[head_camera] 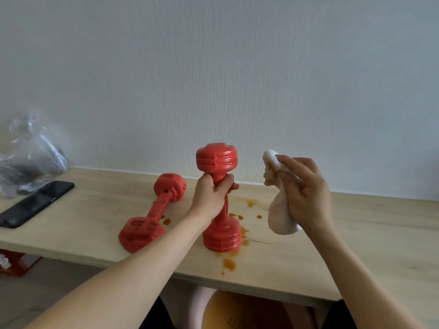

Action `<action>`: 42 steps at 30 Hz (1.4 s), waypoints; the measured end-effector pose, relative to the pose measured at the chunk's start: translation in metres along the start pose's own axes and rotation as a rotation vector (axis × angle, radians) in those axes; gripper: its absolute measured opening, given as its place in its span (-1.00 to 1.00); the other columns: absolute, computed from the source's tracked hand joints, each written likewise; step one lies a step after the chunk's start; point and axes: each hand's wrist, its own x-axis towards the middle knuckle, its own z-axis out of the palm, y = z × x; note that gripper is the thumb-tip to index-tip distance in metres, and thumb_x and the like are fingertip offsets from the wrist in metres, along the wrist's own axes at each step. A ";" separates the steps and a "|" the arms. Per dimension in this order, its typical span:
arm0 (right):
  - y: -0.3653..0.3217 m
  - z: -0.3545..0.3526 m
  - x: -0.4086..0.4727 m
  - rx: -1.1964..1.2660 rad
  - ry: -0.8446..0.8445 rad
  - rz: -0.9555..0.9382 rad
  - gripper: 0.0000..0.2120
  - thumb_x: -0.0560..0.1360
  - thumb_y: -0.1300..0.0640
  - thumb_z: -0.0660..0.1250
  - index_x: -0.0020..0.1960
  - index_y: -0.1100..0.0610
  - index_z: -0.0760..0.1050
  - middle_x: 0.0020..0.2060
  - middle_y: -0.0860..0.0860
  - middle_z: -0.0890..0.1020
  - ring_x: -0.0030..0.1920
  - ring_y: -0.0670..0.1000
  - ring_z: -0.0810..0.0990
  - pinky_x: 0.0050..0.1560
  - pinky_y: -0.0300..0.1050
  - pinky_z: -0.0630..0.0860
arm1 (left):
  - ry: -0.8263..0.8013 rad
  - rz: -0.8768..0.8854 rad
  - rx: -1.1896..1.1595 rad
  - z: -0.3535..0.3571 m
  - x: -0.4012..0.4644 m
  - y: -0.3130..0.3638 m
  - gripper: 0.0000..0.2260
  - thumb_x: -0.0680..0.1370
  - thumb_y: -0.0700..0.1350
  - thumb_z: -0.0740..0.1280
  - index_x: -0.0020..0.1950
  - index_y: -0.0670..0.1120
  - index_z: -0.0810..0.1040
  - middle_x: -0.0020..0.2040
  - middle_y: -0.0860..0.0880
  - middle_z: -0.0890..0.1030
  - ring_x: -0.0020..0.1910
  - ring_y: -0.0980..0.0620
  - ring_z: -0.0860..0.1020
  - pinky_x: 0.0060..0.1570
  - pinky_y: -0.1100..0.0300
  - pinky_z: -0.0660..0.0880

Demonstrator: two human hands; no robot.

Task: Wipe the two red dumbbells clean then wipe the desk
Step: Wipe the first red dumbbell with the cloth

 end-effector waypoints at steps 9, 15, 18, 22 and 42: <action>0.004 0.051 0.022 -0.205 0.009 -0.299 -0.63 0.50 0.27 0.16 0.16 -0.13 0.46 0.09 -0.04 0.47 -0.04 0.00 0.54 -0.19 -0.04 0.53 | 0.060 0.027 0.089 0.009 0.014 -0.005 -0.91 0.55 -0.20 0.26 -0.15 -0.09 0.49 -0.32 0.01 0.64 -0.26 0.12 0.64 -0.15 0.19 0.52; 0.017 0.057 0.030 -0.331 0.000 -0.372 -0.74 0.56 0.05 0.15 0.21 -0.06 0.48 0.08 0.02 0.52 -0.07 0.08 0.55 -0.28 0.00 0.53 | 0.059 0.034 0.178 0.019 0.022 -0.015 -0.95 0.53 -0.17 0.25 -0.13 -0.07 0.44 -0.30 0.01 0.62 -0.21 0.00 0.63 -0.11 0.03 0.54; 0.009 0.056 0.034 -0.425 0.022 -0.441 -0.75 0.57 0.09 0.21 0.17 0.01 0.58 0.06 0.06 0.56 -0.10 0.14 0.53 -0.31 0.00 0.51 | 0.071 0.086 0.308 0.024 0.023 -0.016 -0.92 0.53 -0.17 0.24 -0.17 -0.09 0.41 -0.37 0.07 0.55 -0.39 0.20 0.52 -0.40 0.39 0.34; 0.002 0.057 0.039 -0.515 0.039 -0.481 -0.74 0.56 0.09 0.16 0.14 0.03 0.58 0.05 0.08 0.56 -0.11 0.16 0.51 -0.35 -0.01 0.49 | 0.084 0.114 0.344 0.029 0.020 -0.015 -0.90 0.51 -0.18 0.28 -0.16 -0.09 0.38 -0.39 0.05 0.48 -0.48 0.19 0.44 -0.51 0.42 0.27; 0.026 0.047 0.039 -0.220 0.030 -0.243 -0.73 0.49 0.19 0.12 0.10 -0.04 0.48 -0.04 -0.10 0.51 -0.10 0.02 0.54 -0.22 0.04 0.51 | 0.048 0.073 0.323 0.031 0.017 -0.008 -0.96 0.50 -0.19 0.28 -0.10 -0.15 0.45 -0.22 -0.15 0.63 -0.22 -0.06 0.61 -0.29 0.17 0.46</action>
